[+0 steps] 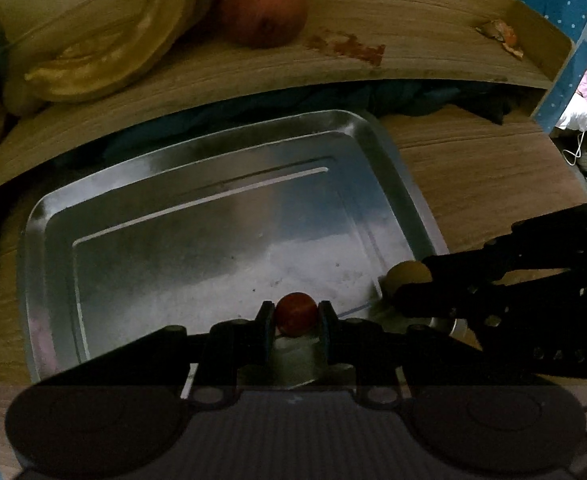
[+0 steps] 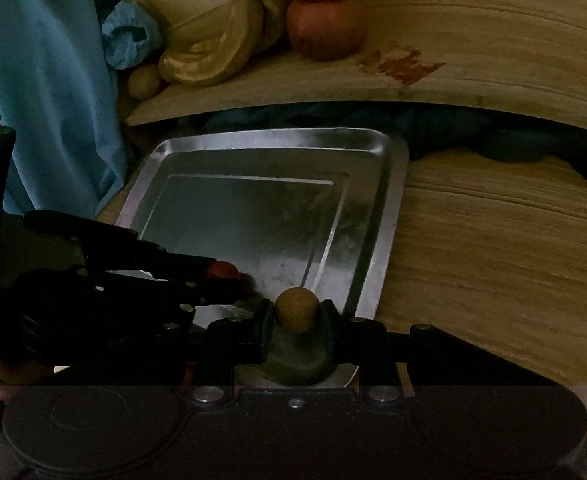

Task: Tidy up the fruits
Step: 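Lift the tomato with the left gripper while the right gripper carries the brown fruit to the tray, then open the left gripper over the tray while the right gripper releases the brown fruit there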

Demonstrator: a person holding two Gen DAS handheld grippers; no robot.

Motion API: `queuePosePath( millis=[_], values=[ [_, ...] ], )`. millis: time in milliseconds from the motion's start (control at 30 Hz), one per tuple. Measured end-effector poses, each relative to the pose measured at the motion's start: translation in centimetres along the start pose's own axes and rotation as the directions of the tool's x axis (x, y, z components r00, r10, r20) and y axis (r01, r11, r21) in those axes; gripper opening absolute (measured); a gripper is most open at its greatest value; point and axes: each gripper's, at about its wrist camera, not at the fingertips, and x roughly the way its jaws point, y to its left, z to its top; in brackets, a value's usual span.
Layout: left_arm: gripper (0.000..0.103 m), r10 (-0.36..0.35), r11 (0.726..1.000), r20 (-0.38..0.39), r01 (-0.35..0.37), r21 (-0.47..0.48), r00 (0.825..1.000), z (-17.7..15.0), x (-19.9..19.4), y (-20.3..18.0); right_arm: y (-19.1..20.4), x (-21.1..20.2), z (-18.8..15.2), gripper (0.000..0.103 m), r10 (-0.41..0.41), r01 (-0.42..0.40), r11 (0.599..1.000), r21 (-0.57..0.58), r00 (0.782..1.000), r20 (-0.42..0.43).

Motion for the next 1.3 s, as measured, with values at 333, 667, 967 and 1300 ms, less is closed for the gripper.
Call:
queuePosePath(
  millis=[333,667,967,1300],
  values=[
    [0.026,-0.020,1.000,-0.005,0.021,0.017,1.000,0.6,0.4,0.5,0.1,0.1,-0.3,0.028,-0.043,0.043,0.999,0.013,0.999,0.004],
    [0.065,0.015,1.000,0.062,-0.016,0.018,0.998,1.3,-1.0,0.7,0.9,-1.6,-0.5,0.049,-0.104,0.104,0.995,0.012,0.993,0.058],
    [0.096,0.077,0.997,0.158,-0.072,-0.034,0.984,0.7,-4.4,1.2,1.9,-5.5,-1.8,0.077,-0.171,0.162,0.985,0.065,0.971,0.165],
    [0.103,0.103,0.992,0.245,-0.081,-0.100,0.964,-2.6,-8.9,2.1,4.8,-8.8,-4.3,0.091,-0.231,0.213,0.972,0.097,0.941,0.246]
  ],
)
